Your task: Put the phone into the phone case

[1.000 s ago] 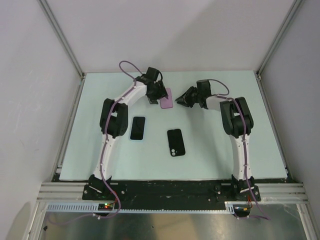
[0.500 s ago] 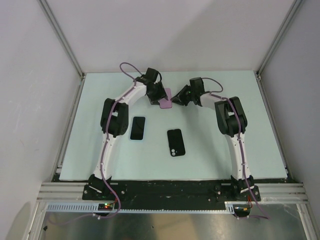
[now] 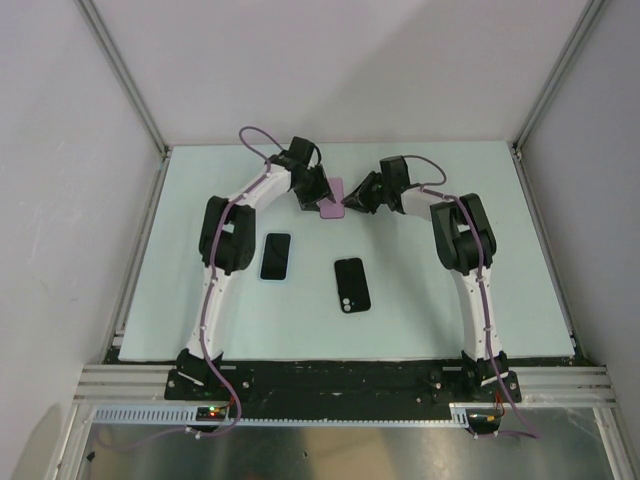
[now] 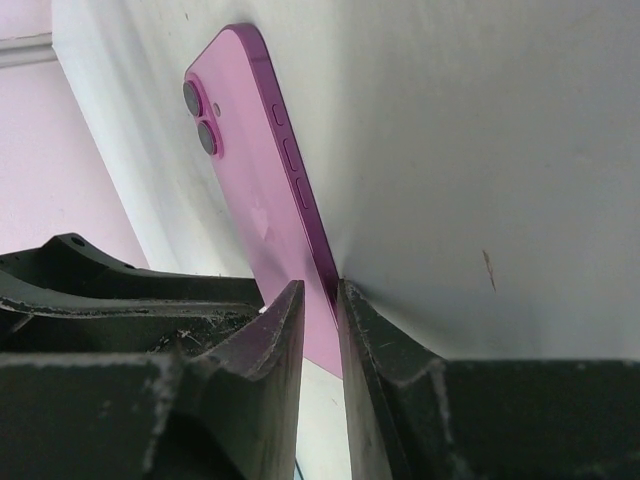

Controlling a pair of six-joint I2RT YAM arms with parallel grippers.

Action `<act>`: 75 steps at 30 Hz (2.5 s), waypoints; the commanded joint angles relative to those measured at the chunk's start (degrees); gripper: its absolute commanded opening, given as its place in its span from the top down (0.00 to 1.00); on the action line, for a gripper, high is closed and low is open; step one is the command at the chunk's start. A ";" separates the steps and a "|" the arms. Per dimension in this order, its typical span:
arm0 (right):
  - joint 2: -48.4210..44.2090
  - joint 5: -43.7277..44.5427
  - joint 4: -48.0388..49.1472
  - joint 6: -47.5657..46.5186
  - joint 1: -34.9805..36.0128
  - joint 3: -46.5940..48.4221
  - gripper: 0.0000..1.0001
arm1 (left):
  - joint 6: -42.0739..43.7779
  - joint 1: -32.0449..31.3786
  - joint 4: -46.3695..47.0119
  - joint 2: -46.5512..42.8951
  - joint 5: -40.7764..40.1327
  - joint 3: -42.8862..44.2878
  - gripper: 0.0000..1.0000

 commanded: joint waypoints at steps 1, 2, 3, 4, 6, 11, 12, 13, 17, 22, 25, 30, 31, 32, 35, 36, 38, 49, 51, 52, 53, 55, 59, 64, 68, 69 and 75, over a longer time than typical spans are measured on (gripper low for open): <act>-3.12 -2.42 -2.62 -2.00 2.02 -4.52 0.76 | 1.18 -2.16 -0.57 -3.17 3.30 -3.67 0.42; -3.59 -2.55 -2.27 -2.04 2.10 -5.34 0.76 | 1.30 -2.42 -0.52 -3.72 3.12 -4.44 0.42; -4.26 -2.62 -1.96 -2.06 2.18 -6.50 0.75 | 1.44 -2.64 -0.50 -4.13 2.94 -5.31 0.42; -4.82 -2.66 -1.46 -2.07 2.31 -7.43 0.75 | 1.60 -2.96 -0.49 -4.69 2.71 -6.01 0.42; -6.12 -2.66 -0.86 -2.21 2.43 -9.60 0.75 | 1.79 -3.45 -0.48 -5.72 2.20 -7.55 0.43; -9.57 -2.57 1.30 -2.37 2.89 -15.79 0.76 | 2.25 -5.10 -0.37 -8.88 0.41 -11.95 0.43; -10.20 -2.50 1.62 -2.40 3.15 -16.95 0.76 | 2.32 -5.56 -0.34 -9.61 -0.09 -12.98 0.43; -11.04 -2.42 2.13 -2.46 3.41 -18.50 0.76 | 2.39 -5.92 -0.28 -10.59 -0.77 -14.29 0.43; -14.76 -2.37 4.42 -2.16 4.47 -24.90 0.77 | 2.59 -7.53 0.18 -14.60 -3.57 -19.57 0.44; -20.39 -2.20 7.60 -1.36 4.44 -32.89 0.77 | 2.72 -9.71 0.76 -17.89 -6.24 -24.25 0.44; -23.19 -2.19 8.55 -1.67 3.37 -36.08 0.77 | 2.51 -10.74 0.78 -18.89 -8.88 -25.38 0.43; -28.03 -1.89 7.30 -4.50 0.63 -38.16 0.75 | 4.35 -12.45 0.71 -19.12 -16.66 -24.20 0.31; -29.40 -1.76 6.91 -5.10 0.13 -38.55 0.74 | 4.73 -12.88 0.69 -18.90 -17.58 -23.90 0.27; -30.53 -1.43 6.36 -5.87 -0.30 -38.84 0.74 | 5.05 -13.23 0.72 -18.62 -18.80 -23.70 0.25; -34.39 -0.20 4.72 -7.76 -1.17 -39.77 0.73 | 5.60 -14.25 0.63 -17.21 -20.88 -23.05 0.17; -35.31 0.18 4.21 -8.18 -1.48 -40.06 0.73 | 5.71 -14.62 0.64 -16.72 -21.50 -22.75 0.16; -37.38 0.71 3.46 -8.90 -2.05 -40.83 0.73 | 5.96 -15.29 0.53 -15.72 -22.36 -21.97 0.14; -46.04 2.81 0.26 -12.44 -4.49 -44.23 0.73 | 7.11 -18.25 -2.19 -11.37 -26.27 -16.63 0.13; -46.74 2.79 -0.61 -12.71 -4.57 -44.46 0.73 | 7.12 -18.48 -2.55 -10.86 -26.32 -16.22 0.13; -47.07 2.78 -1.09 -12.85 -4.71 -44.60 0.73 | 7.08 -18.58 -2.70 -10.69 -26.42 -16.08 0.14; -47.27 2.68 -1.42 -13.00 -4.74 -44.67 0.73 | 7.02 -18.63 -2.95 -10.43 -26.51 -15.92 0.14; -47.84 2.54 -1.71 -13.16 -4.87 -44.97 0.73 | 6.66 -18.62 -3.69 -9.84 -26.84 -15.67 0.15; -49.11 2.69 -2.43 -13.68 -5.11 -45.51 0.73 | 5.77 -18.60 -5.73 -9.13 -28.45 -14.75 0.20; -50.78 3.01 -3.47 -14.47 -5.08 -45.62 0.73 | 5.71 -18.74 -9.20 -7.45 -29.21 -11.98 0.27; -51.15 2.77 -4.16 -15.21 -5.11 -45.62 0.73 | 6.32 -18.88 -10.35 -7.35 -27.93 -11.64 0.40; -50.81 2.19 -3.96 -15.50 -5.11 -45.62 0.73 | 6.33 -18.91 -10.34 -7.66 -27.22 -11.95 0.45; -46.70 -0.86 -1.10 -16.22 -5.10 -45.58 0.69 | 6.24 -18.72 -8.72 -11.94 -19.45 -14.11 0.65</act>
